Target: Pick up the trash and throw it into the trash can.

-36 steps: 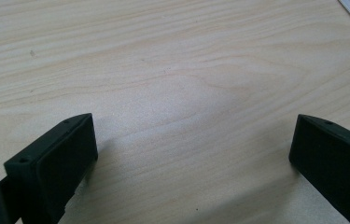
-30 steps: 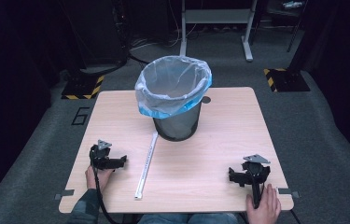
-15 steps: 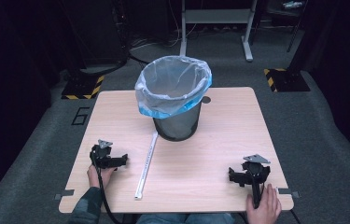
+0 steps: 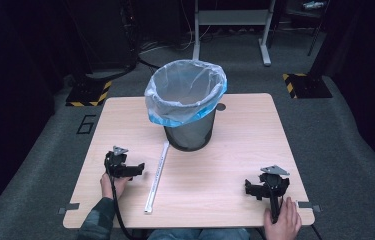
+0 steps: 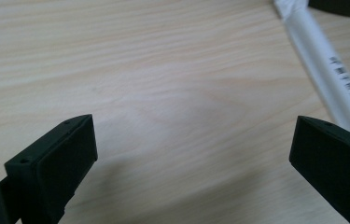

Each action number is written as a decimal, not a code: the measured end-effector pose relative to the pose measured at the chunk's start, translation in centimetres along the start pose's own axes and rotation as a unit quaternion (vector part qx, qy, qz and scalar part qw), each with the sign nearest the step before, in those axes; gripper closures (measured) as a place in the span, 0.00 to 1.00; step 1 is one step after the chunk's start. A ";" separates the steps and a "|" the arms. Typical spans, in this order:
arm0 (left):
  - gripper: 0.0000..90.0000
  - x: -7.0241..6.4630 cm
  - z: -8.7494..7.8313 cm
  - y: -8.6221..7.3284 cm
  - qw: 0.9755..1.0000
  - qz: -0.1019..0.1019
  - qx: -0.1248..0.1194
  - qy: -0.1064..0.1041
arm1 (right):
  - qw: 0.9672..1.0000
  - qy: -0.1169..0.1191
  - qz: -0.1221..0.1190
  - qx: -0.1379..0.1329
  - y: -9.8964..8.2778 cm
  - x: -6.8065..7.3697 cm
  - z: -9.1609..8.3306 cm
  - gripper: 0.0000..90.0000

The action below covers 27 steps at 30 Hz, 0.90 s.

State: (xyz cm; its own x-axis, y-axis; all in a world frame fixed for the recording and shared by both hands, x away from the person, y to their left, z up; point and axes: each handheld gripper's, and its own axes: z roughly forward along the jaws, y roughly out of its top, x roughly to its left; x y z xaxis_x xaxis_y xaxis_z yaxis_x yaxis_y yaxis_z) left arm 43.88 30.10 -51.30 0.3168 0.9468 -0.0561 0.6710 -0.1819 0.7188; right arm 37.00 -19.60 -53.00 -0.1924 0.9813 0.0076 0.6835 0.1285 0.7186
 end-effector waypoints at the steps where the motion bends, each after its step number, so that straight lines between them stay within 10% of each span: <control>1: 0.01 -0.4 0.0 0.3 1.000 0.004 0.000 -0.004 | 1.000 0.000 0.000 0.000 0.0 0.0 0.0 0.00; 24: 0.04 -5.6 3.2 3.0 0.996 0.059 0.053 -0.044 | 1.000 0.000 0.000 0.000 0.0 0.0 0.0 0.00; 27: 0.20 -5.8 3.5 3.0 0.995 0.062 0.063 -0.046 | 1.000 0.000 0.000 0.000 0.0 0.0 0.0 0.00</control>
State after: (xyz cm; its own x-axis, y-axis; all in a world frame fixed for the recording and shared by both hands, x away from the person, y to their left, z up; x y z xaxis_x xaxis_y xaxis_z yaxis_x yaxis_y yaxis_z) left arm 46.37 23.14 -51.25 0.4583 0.8878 -0.0409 0.6999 -0.3321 0.6324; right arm 37.00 -19.60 -53.00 -0.1923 0.9813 0.0074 0.6835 0.1285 0.7185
